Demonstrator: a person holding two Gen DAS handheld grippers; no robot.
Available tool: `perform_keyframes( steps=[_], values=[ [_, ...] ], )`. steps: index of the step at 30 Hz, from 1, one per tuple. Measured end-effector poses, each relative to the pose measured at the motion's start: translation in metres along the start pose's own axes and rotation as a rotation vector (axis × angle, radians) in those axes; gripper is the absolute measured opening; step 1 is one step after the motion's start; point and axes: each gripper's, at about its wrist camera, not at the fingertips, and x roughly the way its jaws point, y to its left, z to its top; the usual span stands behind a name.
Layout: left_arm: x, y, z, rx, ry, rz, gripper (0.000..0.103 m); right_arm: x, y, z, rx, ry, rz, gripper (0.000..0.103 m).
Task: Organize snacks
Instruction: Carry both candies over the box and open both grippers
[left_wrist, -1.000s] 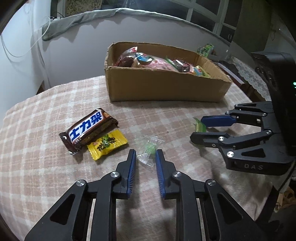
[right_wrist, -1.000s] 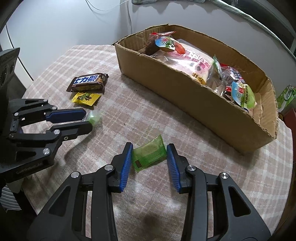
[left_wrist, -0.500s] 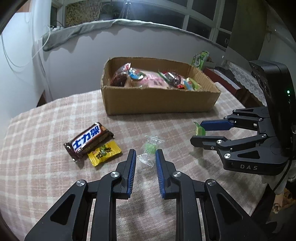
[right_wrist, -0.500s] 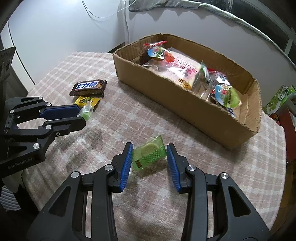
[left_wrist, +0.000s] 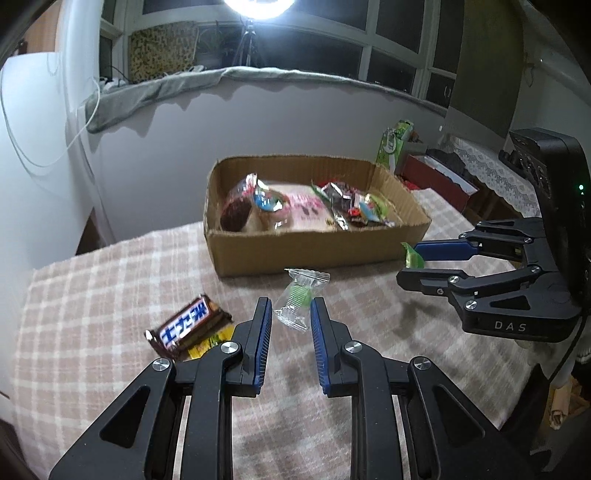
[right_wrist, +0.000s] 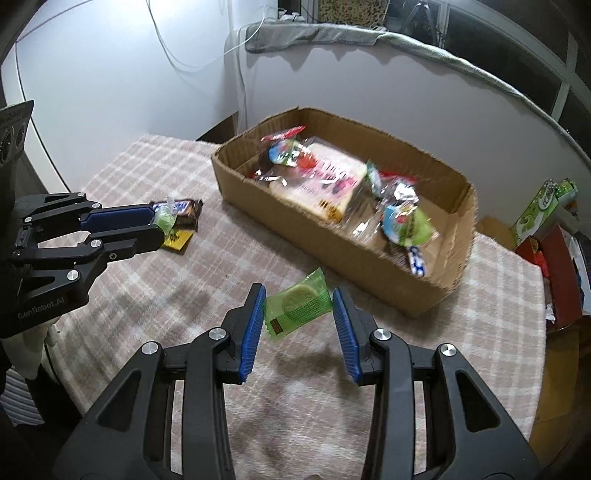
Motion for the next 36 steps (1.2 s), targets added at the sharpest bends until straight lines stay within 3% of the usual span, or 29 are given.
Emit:
perform_keyframes(
  steps=[19, 36],
  values=[
    [0.011, 0.0, 0.06, 0.029, -0.084, 0.008, 0.02, -0.018, -0.047, 0.053, 0.042, -0.093, -0.066, 0.039],
    [0.07, 0.006, 0.099, -0.002, -0.052, -0.003, 0.02, 0.034, -0.098, 0.085, 0.114, -0.068, -0.061, 0.039]
  ],
)
